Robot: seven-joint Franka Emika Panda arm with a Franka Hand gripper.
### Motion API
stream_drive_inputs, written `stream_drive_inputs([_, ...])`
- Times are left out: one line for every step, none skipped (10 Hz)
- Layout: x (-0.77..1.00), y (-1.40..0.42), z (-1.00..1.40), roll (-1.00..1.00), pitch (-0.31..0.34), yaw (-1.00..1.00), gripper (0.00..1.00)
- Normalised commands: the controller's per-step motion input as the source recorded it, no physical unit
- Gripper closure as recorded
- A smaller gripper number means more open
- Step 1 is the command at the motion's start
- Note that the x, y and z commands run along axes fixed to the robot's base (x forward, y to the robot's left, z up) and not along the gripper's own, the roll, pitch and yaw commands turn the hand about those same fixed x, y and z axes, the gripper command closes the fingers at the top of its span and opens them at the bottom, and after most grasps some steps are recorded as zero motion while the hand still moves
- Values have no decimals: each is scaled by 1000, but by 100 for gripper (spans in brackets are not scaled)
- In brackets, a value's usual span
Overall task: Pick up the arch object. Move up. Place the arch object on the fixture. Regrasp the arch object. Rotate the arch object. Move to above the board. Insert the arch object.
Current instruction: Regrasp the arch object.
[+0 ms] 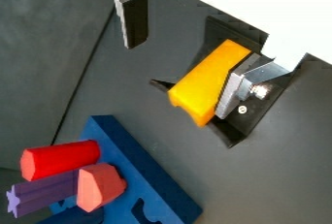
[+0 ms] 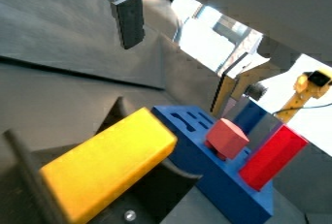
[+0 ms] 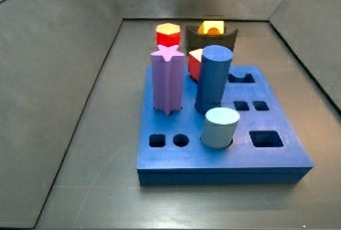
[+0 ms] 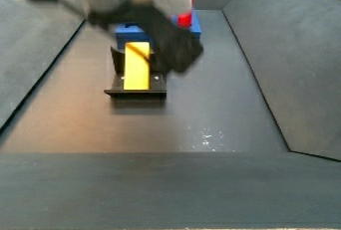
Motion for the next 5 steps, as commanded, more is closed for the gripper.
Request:
stream_drive_inputs([-112,-1000,805,1000,40,2,0])
stream_drive_inputs([-142,-1000,711,1000,28,1,0])
stream_drive_inputs([-120,-855,505,1000,24,1,0])
stream_drive_inputs([-69,-626,204,1000,21,1,0])
stream_drive_inputs([-44,-506,101,1000,20,1,0])
